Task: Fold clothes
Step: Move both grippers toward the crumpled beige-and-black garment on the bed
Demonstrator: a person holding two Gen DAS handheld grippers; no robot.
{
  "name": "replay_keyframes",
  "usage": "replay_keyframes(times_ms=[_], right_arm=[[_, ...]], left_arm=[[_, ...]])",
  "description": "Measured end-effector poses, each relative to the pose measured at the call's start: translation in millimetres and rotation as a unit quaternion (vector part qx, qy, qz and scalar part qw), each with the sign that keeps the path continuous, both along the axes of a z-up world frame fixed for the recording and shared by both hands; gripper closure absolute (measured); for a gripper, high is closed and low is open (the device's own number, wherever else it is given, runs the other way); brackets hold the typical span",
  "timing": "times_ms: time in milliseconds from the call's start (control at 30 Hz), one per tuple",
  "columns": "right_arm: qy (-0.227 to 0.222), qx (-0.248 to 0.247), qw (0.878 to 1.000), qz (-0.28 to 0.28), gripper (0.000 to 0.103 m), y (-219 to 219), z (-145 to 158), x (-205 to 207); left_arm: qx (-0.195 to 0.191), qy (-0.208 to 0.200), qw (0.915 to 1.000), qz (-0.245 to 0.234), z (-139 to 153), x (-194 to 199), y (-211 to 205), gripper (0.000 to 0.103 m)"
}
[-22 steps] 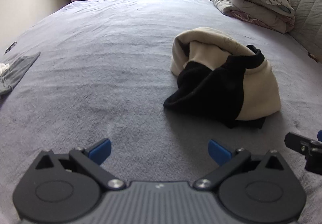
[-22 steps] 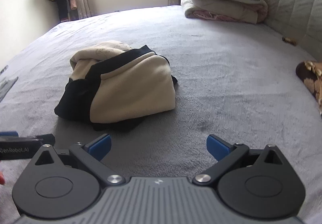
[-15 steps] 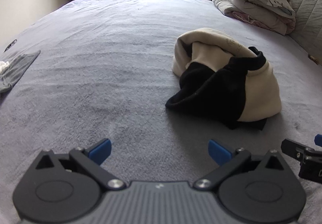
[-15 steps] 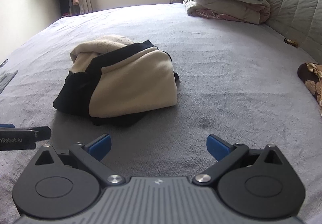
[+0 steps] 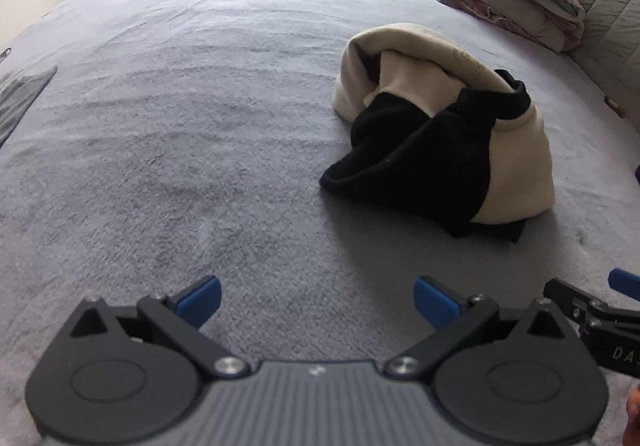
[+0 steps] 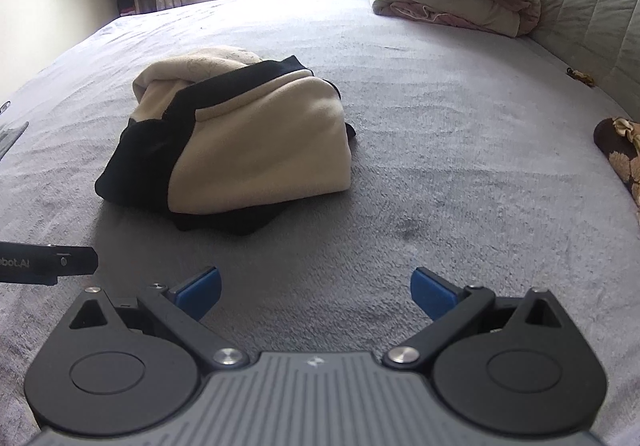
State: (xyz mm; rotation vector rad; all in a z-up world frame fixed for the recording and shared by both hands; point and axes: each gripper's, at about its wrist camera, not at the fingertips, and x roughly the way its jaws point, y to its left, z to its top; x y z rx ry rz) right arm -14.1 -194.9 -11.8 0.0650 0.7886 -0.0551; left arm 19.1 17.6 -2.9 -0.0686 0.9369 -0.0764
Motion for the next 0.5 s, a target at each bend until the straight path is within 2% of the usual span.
replay_keyframes(times_ms=[300,500], right_arm=[[0.0,0.005,1.0,-0.003,0.0,-3.4,1.0,1.6],[0.0,0.008,1.0,-0.001,0.0,-5.0,2.3,3.1]], left_arm=[[-0.017,0.001,0.9997,-0.018,2.5,6.4,-0.8,0.0],[-0.066,-0.012,0.9973,-0.029,3.2,6.8,6.0,0.0]])
